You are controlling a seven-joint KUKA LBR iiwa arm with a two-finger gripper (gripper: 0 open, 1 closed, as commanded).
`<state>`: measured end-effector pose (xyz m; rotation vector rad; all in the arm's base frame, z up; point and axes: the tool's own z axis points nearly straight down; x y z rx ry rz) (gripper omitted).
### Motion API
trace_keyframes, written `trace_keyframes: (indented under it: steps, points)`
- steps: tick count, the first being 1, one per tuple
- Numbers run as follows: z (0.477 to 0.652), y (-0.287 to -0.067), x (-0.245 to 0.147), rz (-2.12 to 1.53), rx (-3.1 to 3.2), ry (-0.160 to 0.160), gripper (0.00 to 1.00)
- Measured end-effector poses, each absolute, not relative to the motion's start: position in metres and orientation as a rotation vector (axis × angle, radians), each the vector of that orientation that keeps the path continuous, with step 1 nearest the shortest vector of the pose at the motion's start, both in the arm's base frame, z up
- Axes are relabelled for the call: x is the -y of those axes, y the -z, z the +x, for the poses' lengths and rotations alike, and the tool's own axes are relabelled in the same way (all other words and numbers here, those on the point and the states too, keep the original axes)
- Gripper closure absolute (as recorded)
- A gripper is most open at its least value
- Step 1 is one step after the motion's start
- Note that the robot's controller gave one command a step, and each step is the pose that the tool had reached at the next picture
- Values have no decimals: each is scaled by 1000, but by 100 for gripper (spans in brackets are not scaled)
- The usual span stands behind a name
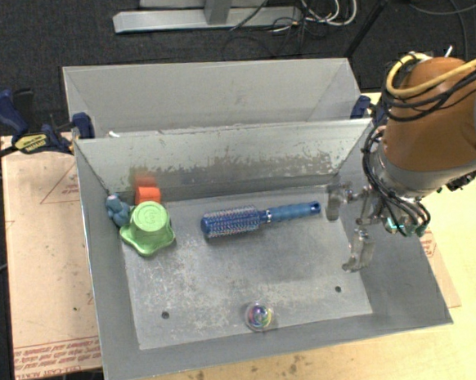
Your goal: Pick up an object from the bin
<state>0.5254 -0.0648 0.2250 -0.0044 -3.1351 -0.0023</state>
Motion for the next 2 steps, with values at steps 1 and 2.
trace_keyframes:
  steps: [1,2]
  points:
    - [627,-160,-22,-77,3144,7,0]
    - [628,-65,-19,-243,3127,2,0]
